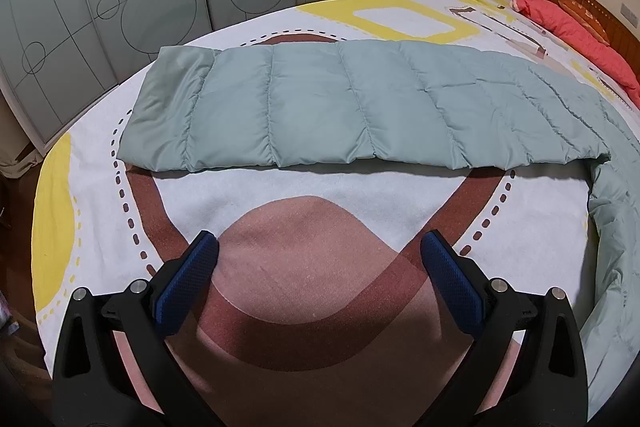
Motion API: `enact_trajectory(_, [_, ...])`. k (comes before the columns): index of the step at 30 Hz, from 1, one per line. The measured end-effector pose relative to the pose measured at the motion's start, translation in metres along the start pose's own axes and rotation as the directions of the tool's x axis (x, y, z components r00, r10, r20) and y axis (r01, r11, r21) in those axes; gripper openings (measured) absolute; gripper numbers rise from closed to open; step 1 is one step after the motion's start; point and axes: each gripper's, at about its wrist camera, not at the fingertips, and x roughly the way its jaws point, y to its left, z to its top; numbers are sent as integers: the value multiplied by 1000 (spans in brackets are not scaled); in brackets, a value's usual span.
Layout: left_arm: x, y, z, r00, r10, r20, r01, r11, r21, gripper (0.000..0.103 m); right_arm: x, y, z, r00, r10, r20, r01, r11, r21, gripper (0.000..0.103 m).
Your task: Fold large clothes
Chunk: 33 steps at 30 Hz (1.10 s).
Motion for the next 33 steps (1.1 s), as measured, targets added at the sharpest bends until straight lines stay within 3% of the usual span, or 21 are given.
enact_trajectory(6, [1, -1, -1, 1000, 2, 8, -2, 1000, 1, 101, 49, 96, -32, 988, 72, -136, -97, 978, -185, 8])
enact_trajectory(12, [0, -1, -2, 1000, 1, 11, -1, 1000, -1, 101, 82, 143, -74, 963, 75, -258, -150, 947, -284, 8])
enact_trajectory(20, [0, -1, -1, 1000, 1, 11, -1, 1000, -2, 101, 112, 174, -114, 923, 1, -384, -175, 891, -419, 10])
enact_trajectory(22, [0, -1, -1, 1000, 1, 11, -1, 1000, -2, 101, 117, 179, -118, 921, -7, -389, -176, 884, -432, 17])
enact_trajectory(23, [0, -1, -1, 1000, 2, 12, -2, 1000, -1, 101, 117, 180, -118, 919, 3, -394, -187, 884, -429, 33])
enact_trajectory(24, [0, 0, -1, 1000, 1, 11, -1, 1000, -1, 101, 117, 181, -119, 917, 18, -399, -201, 884, -422, 56])
enact_trajectory(25, [0, 0, -1, 1000, 1, 11, -1, 1000, -2, 101, 114, 181, -119, 915, 34, -402, -215, 884, -414, 70])
enact_trajectory(30, [0, 0, -1, 1000, 1, 11, -1, 1000, -1, 101, 91, 179, -111, 904, 103, -415, -274, 884, -378, 71])
enact_trajectory(33, [0, -1, -1, 1000, 1, 12, -1, 1000, -1, 101, 70, 154, -88, 920, 119, -373, -254, 906, -339, 70])
